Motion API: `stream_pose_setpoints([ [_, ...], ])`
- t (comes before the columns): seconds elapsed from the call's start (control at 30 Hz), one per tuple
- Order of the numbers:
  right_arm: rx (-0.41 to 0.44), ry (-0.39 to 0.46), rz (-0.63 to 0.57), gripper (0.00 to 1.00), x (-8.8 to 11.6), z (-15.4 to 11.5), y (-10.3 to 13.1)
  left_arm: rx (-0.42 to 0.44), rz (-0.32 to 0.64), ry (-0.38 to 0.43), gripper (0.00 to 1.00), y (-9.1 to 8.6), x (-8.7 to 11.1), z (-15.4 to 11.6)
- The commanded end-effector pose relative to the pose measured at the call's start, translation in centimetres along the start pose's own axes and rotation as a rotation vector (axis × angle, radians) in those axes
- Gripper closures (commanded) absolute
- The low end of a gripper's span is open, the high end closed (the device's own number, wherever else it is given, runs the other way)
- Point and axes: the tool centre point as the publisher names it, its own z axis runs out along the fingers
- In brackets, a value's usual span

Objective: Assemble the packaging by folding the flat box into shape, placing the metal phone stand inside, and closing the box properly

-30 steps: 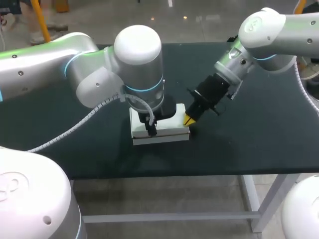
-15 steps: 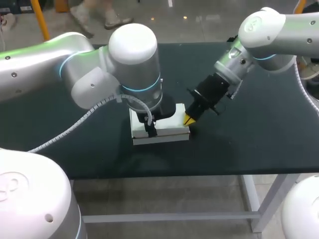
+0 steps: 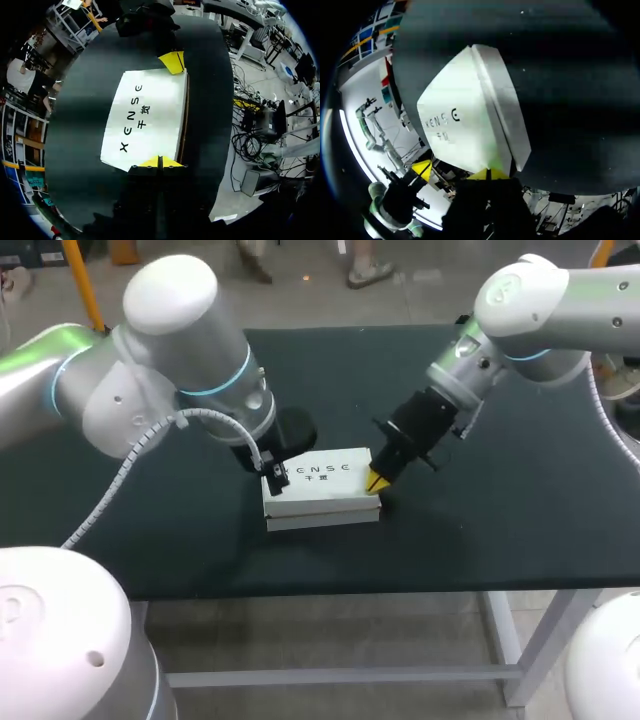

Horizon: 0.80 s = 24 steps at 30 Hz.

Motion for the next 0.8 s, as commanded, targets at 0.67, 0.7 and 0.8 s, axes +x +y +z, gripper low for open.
stream_pose_setpoints([
  [0.67,0.003,-0.009,0.009,1.0,0.0,0.3,0.2,0.01,-0.059,0.06,1.0,1.8,-0.3,2.8],
  [0.7,0.003,-0.009,0.011,1.0,0.0,0.4,0.2,0.011,-0.061,0.06,1.0,1.9,-0.2,2.8],
  [0.8,0.004,-0.01,0.014,1.0,-0.1,0.5,0.3,0.015,-0.065,0.061,1.0,2.2,0.0,3.0],
])
